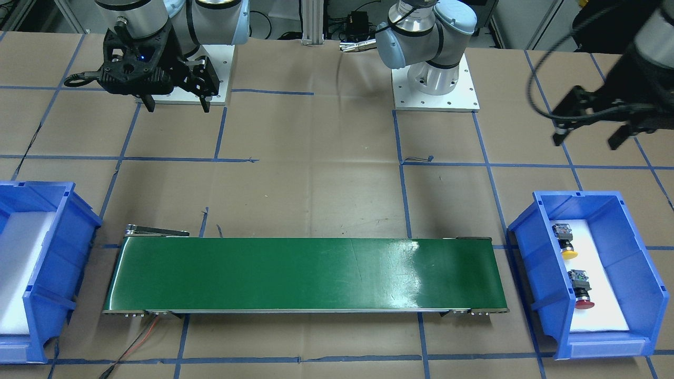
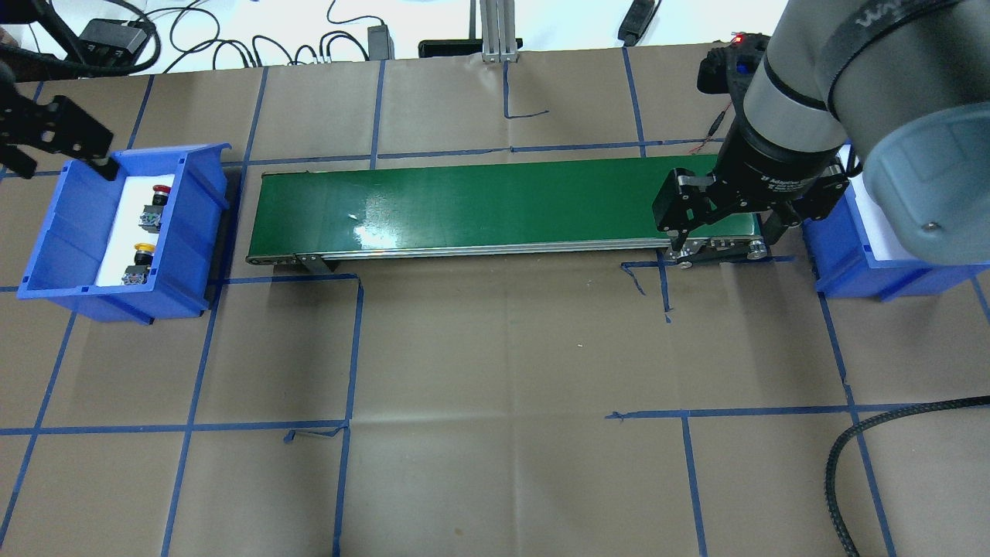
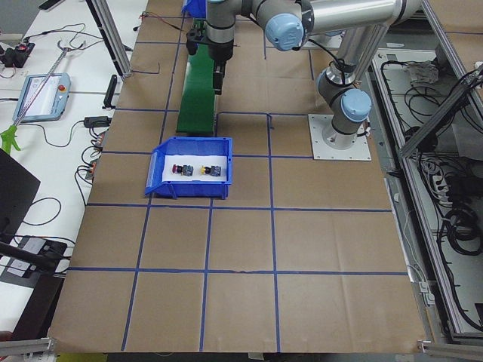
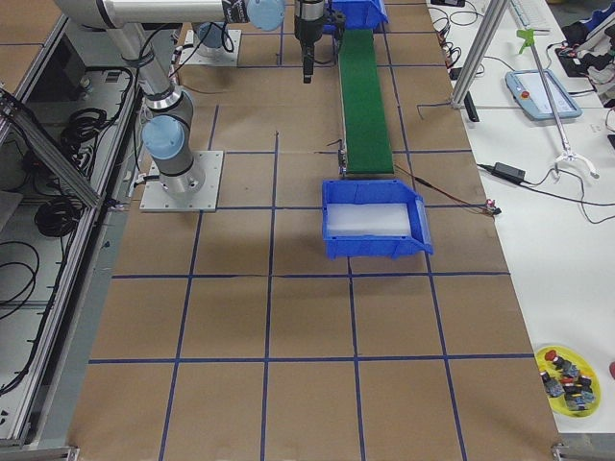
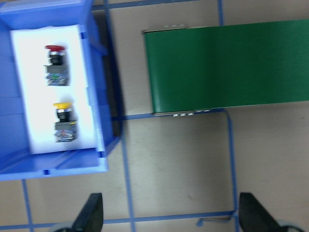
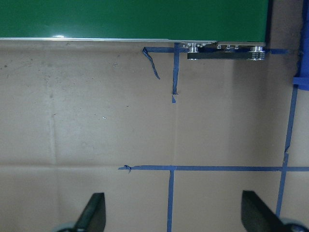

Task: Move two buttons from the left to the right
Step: 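Lower the left gripper into the blue bin onto the yellow button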

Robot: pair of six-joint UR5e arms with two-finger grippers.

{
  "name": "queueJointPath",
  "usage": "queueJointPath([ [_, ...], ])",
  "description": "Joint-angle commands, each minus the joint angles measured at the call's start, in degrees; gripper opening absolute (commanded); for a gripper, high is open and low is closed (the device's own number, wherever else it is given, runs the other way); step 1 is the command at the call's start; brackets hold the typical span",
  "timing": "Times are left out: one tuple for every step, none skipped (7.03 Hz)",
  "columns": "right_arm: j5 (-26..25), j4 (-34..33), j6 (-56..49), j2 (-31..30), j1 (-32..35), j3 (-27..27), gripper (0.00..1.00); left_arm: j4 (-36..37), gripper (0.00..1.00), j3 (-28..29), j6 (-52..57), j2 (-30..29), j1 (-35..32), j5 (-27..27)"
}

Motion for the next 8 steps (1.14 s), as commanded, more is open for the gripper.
queueJointPath([
  [0.0, 0.07, 0.0, 0.0, -0.02, 0.0, 1.0, 0.68, 1.0, -1.47, 5.13, -1.71, 10.37, -0.19],
  [0.0, 0.07, 0.0, 0.0, 0.06, 0.0, 1.0, 1.82, 1.0, -0.87, 7.92, -3.63, 11.62, -0.19],
  [0.0, -0.02, 0.0, 0.0, -0.02, 0.0, 1.0, 3.4, 1.0, -1.21, 8.91, -6.0, 13.55, -0.36],
  [0.0, -0.02, 0.0, 0.0, 0.06, 0.0, 1.0, 4.98, 1.0, -2.0, 8.22, -7.59, 13.48, -1.76],
  [0.0, -0.02, 0.0, 0.0, -0.02, 0.0, 1.0, 8.21, 1.0, -3.83, 4.73, -9.52, 13.31, -2.12],
  [0.0, -0.02, 0.0, 0.0, -0.02, 0.0, 1.0, 11.46, 1.0, -5.77, 2.09, -10.06, 12.0, -2.12],
  [0.0, 0.07, 0.0, 0.0, -0.02, 0.0, 1.0, 16.46, 1.0, -7.87, 1.8, -10.85, 9.38, -1.95],
  [0.0, -0.02, 0.09, 0.09, 0.06, 0.0, 1.0, 21.12, 1.0, -9.37, 2.14, -12.86, 8.66, -1.86],
])
